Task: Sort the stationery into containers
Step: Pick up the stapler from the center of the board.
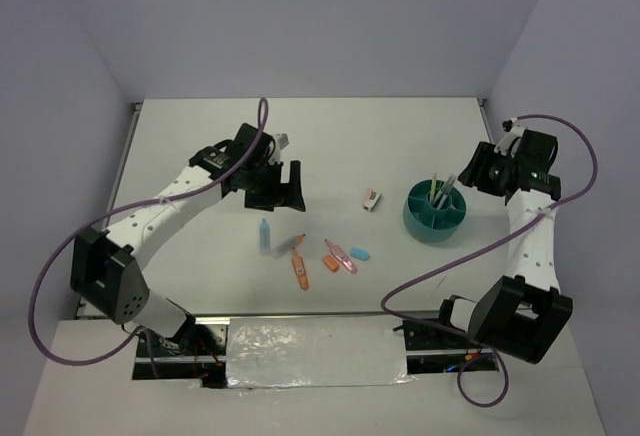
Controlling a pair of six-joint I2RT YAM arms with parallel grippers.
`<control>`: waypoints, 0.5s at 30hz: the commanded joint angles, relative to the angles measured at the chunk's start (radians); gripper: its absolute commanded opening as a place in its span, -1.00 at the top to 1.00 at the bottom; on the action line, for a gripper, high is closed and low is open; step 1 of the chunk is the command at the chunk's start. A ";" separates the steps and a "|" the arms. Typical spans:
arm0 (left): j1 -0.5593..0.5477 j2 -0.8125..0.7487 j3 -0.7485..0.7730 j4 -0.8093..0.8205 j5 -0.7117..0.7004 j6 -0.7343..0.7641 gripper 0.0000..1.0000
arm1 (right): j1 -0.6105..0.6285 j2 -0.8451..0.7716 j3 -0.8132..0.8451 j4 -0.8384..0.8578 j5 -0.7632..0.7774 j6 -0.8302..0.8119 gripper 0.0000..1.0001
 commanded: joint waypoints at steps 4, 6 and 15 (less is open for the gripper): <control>-0.121 0.209 0.183 0.058 -0.165 0.093 -0.99 | 0.025 -0.193 0.137 -0.067 0.047 0.138 -0.14; -0.147 0.286 0.214 0.106 -0.203 0.108 -0.99 | 0.037 -0.246 0.156 -0.093 0.038 0.205 -0.33; -0.280 0.628 0.511 0.236 -0.343 0.165 -0.99 | 0.223 -0.552 0.018 -0.141 0.113 0.478 -1.00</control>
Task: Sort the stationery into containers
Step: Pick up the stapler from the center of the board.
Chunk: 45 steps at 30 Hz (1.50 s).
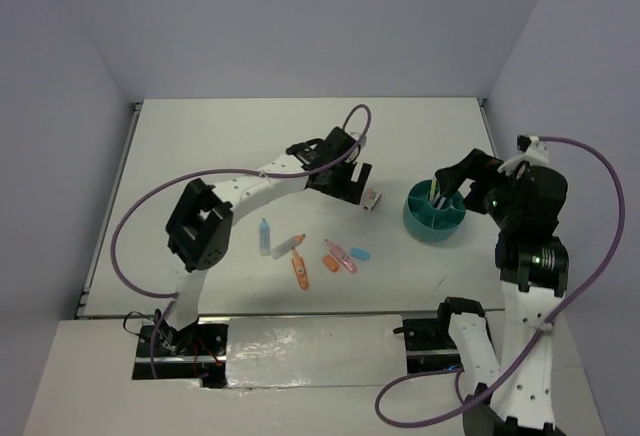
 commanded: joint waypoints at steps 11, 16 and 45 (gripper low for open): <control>-0.081 0.390 0.387 0.076 -0.137 0.045 -0.96 | 0.078 -0.155 -0.044 -0.172 -0.025 0.091 -1.00; -0.087 0.459 0.415 0.058 -0.154 0.025 -0.54 | 0.118 -0.122 0.017 -0.180 -0.018 0.071 -0.99; -0.091 -0.521 -0.388 0.687 0.536 0.223 1.00 | 0.427 0.178 0.080 -0.008 -0.157 0.445 -0.67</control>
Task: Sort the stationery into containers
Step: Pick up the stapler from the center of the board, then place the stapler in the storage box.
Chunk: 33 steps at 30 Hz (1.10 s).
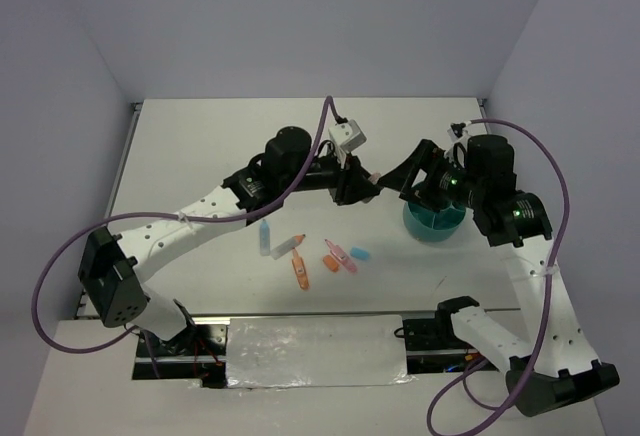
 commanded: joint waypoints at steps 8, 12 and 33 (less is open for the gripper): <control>-0.005 -0.031 -0.046 0.057 0.130 0.049 1.00 | 0.063 -0.073 -0.076 0.191 -0.050 0.169 -0.48; -0.005 -0.046 -0.051 0.074 0.136 0.040 1.00 | 0.087 -0.045 -0.075 0.125 -0.027 0.143 -0.41; -0.007 -0.065 -0.055 0.086 0.090 0.000 0.25 | 0.175 0.004 -0.069 0.211 -0.008 0.203 1.00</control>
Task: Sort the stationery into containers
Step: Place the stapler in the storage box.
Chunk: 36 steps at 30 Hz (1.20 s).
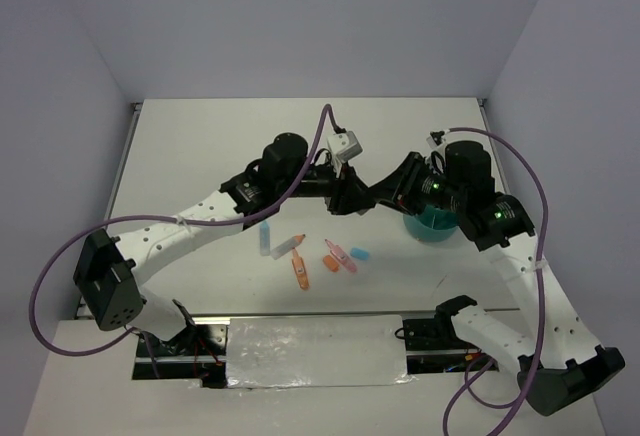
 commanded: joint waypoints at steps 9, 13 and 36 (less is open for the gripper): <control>-0.003 -0.012 0.144 -0.286 -0.640 -0.097 -0.99 | 0.014 0.054 0.154 -0.089 0.270 -0.066 1.00; 0.047 -0.077 0.123 -0.403 -0.801 -0.159 -0.99 | 0.016 0.116 0.206 -0.143 0.489 -0.071 1.00; 0.193 -0.336 0.028 -0.779 -0.753 -0.165 -0.99 | 0.016 0.669 0.449 -0.315 1.160 -0.055 1.00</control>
